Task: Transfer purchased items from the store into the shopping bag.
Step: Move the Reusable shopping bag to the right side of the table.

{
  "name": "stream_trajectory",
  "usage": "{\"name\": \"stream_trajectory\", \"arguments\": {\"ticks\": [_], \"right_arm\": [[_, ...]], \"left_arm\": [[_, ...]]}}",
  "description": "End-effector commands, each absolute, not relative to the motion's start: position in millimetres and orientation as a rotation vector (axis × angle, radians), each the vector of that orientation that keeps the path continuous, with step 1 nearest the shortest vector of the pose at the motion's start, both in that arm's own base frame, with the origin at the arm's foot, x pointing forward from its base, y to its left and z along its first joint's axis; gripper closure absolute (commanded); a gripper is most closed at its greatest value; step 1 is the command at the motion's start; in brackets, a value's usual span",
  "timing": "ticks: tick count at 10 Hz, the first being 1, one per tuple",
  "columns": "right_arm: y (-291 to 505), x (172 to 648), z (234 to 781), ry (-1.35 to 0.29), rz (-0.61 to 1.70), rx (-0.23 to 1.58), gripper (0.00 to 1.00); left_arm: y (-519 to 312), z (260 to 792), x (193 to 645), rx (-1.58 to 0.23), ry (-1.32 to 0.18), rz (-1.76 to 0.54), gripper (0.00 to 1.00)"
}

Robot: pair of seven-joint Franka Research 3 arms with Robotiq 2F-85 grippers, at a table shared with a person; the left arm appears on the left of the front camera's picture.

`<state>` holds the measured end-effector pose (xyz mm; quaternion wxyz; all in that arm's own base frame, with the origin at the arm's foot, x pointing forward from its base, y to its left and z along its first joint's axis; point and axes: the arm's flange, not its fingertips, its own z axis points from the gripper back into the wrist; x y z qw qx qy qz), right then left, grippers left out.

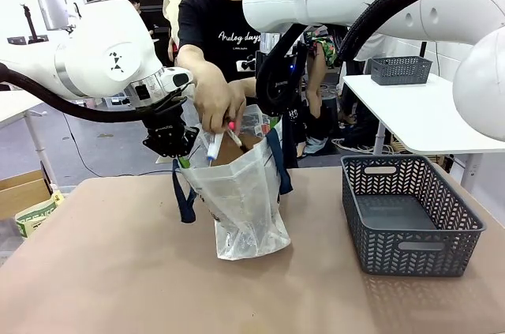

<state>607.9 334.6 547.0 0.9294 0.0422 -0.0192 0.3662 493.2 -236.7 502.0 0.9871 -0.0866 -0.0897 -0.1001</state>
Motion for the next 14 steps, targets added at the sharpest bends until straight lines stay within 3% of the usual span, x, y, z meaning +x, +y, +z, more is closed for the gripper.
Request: {"name": "stream_trajectory", "arguments": {"ticks": [1, 14], "right_arm": [[335.1, 607.2, 548.4, -0.041, 0.752, 0.086, 1.00], [335.1, 607.2, 548.4, -0.041, 0.752, 0.086, 1.00]], "left_arm": [[-236.3, 502.7, 493.3, -0.175, -0.180, -0.207, 1.00], [-236.3, 502.7, 493.3, -0.175, -0.180, -0.207, 1.00]]}}
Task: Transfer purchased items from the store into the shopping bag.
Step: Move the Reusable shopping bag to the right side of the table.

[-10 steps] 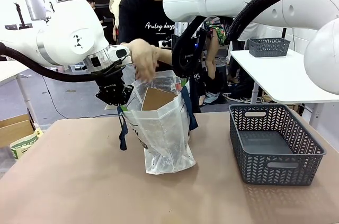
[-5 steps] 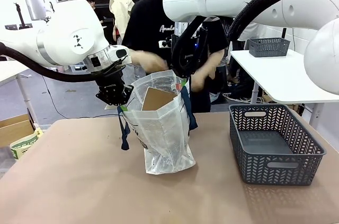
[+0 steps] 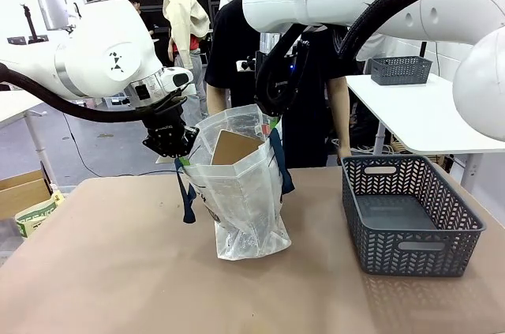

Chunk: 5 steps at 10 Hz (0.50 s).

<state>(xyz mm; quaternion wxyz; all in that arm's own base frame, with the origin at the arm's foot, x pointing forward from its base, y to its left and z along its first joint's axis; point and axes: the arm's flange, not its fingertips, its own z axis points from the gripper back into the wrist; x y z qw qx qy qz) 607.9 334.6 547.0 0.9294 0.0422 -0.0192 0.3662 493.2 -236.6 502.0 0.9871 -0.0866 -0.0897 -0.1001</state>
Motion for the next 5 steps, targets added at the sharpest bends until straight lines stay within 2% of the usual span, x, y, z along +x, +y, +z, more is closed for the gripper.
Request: {"name": "stream_trajectory", "arguments": {"ticks": [1, 5], "right_arm": [[335.1, 607.2, 548.4, -0.041, 0.752, 0.086, 1.00], [335.1, 607.2, 548.4, -0.041, 0.752, 0.086, 1.00]], "left_arm": [[-236.3, 502.7, 493.3, -0.175, -0.180, -0.207, 1.00], [-236.3, 502.7, 493.3, -0.175, -0.180, -0.207, 1.00]]}}
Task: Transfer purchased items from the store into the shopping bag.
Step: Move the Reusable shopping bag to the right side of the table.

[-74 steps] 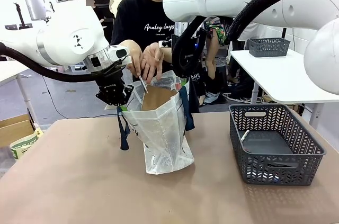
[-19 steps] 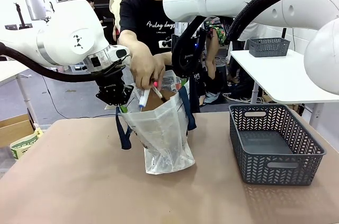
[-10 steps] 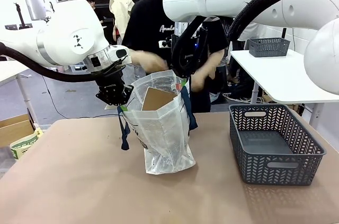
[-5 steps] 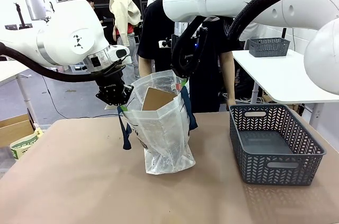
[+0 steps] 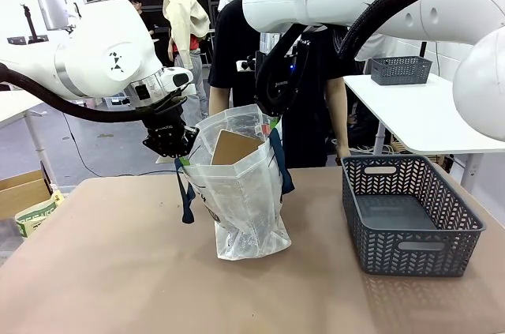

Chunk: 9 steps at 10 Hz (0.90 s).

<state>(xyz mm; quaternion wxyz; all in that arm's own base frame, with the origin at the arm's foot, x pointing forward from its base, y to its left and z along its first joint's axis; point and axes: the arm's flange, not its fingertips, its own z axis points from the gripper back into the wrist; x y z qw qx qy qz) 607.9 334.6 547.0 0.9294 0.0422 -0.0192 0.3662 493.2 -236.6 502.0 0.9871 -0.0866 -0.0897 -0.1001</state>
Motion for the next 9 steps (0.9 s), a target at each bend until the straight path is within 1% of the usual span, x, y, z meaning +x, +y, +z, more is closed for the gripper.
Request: {"name": "stream_trajectory", "arguments": {"ticks": [1, 9], "right_arm": [[335.1, 607.2, 548.4, -0.041, 0.752, 0.086, 1.00], [335.1, 607.2, 548.4, -0.041, 0.752, 0.086, 1.00]], "left_arm": [[-236.3, 502.7, 493.3, -0.175, -0.180, -0.207, 1.00], [-236.3, 502.7, 493.3, -0.175, -0.180, -0.207, 1.00]]}}
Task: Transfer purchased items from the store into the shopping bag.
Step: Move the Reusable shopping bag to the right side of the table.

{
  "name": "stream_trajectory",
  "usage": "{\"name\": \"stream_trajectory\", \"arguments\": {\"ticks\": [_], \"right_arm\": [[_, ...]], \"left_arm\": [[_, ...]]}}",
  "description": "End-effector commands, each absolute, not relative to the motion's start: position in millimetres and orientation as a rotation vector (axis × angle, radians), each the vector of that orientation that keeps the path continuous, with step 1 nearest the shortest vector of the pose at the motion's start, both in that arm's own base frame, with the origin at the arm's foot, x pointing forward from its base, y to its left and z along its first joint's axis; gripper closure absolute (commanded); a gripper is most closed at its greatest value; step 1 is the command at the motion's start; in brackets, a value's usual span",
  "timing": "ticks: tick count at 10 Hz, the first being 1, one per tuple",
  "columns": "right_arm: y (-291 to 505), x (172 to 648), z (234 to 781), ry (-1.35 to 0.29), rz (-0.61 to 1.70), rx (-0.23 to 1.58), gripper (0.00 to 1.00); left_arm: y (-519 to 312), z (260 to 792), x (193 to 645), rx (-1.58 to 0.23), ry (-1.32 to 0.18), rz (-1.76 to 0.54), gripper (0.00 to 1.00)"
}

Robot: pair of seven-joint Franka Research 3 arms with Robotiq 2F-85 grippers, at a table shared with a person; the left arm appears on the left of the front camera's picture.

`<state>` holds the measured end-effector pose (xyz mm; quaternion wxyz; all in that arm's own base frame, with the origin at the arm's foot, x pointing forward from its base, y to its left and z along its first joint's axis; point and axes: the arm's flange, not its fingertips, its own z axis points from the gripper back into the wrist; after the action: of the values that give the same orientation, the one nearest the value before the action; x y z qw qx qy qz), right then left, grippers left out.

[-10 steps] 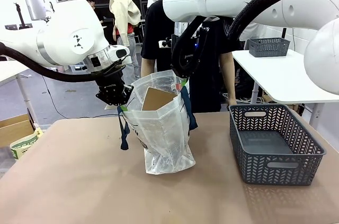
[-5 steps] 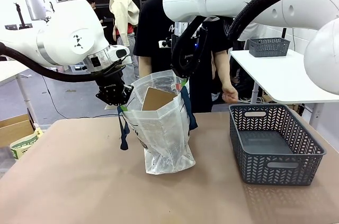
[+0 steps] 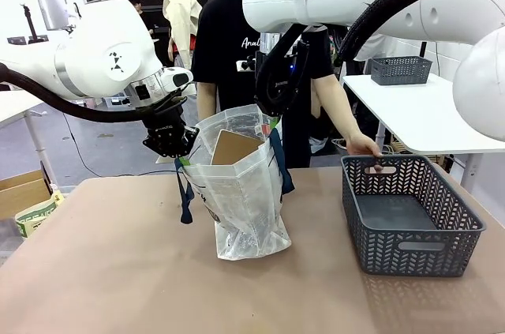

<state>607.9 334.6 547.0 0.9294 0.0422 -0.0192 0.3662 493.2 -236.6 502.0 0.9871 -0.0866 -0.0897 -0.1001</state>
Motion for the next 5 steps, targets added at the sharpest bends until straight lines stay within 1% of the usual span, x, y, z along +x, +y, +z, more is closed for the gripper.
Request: {"name": "stream_trajectory", "arguments": {"ticks": [1, 5], "right_arm": [[335.1, 607.2, 548.4, -0.041, 0.752, 0.086, 1.00], [335.1, 607.2, 548.4, -0.041, 0.752, 0.086, 1.00]], "left_arm": [[-236.3, 502.7, 493.3, -0.175, -0.180, -0.207, 1.00], [-236.3, 502.7, 493.3, -0.175, -0.180, -0.207, 1.00]]}}
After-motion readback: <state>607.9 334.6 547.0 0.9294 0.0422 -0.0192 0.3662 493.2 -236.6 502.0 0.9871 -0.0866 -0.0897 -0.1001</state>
